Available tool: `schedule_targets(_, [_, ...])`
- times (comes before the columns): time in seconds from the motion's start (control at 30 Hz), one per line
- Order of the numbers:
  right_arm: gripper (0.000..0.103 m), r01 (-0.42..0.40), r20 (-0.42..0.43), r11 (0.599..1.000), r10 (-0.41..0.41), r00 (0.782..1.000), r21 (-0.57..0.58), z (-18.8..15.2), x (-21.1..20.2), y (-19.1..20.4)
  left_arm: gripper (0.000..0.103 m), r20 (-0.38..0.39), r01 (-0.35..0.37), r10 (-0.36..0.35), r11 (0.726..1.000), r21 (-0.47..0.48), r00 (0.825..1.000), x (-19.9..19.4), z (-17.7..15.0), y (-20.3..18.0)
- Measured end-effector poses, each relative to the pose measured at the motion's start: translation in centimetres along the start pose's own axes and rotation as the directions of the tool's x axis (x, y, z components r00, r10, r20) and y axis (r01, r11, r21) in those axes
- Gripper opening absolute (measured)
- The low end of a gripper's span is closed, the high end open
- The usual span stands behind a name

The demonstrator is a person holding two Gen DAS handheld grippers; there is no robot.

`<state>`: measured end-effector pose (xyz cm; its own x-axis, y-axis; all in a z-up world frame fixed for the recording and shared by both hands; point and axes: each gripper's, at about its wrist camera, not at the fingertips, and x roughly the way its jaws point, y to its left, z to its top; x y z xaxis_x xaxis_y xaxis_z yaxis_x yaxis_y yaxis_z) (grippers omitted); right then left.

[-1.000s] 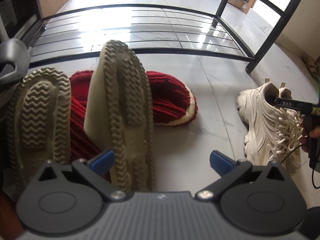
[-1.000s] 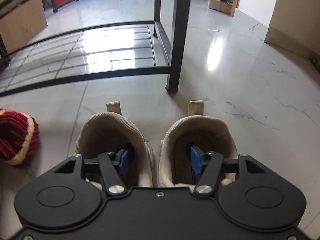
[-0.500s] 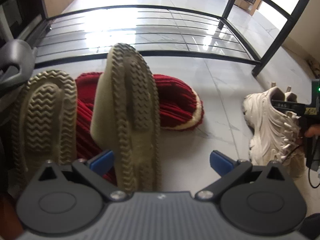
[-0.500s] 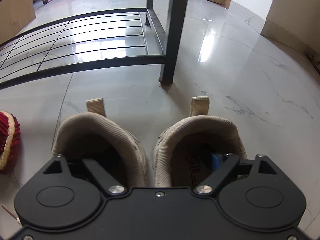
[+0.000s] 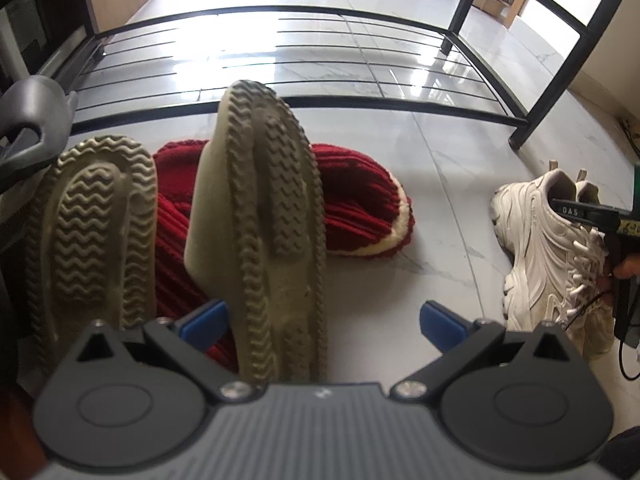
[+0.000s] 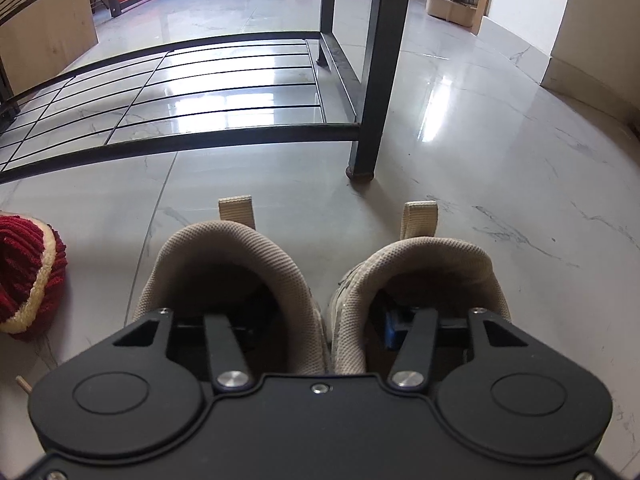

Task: Organize scattered shoes
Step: 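Hold the pair by the heels with the right gripper and carry toward the rack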

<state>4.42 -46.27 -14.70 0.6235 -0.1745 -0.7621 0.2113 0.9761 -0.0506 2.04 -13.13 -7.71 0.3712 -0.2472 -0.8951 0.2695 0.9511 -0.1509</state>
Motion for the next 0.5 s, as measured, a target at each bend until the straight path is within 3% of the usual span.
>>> schedule_targets(0.17, [0.043,0.012,0.029,1.000,-0.012,1.000,0.014,-0.2,-0.3,0.1,0.102,-0.003,0.004,-0.004,1.000,-0.005,1.000,0.1,0.1,0.1])
schedule_targets(0.4, [0.036,0.091,0.134,0.995,-0.085,0.987,-0.045,-1.4,-2.2,1.8,0.102,0.001,0.010,-0.010,1.000,-0.011,1.000,0.1,0.2,0.1])
schedule_targets(0.5, [0.035,0.107,0.225,0.992,-0.091,0.970,-0.064,-2.3,-4.1,2.4,0.102,0.001,0.011,-0.011,1.000,-0.012,1.000,0.0,0.2,0.1])
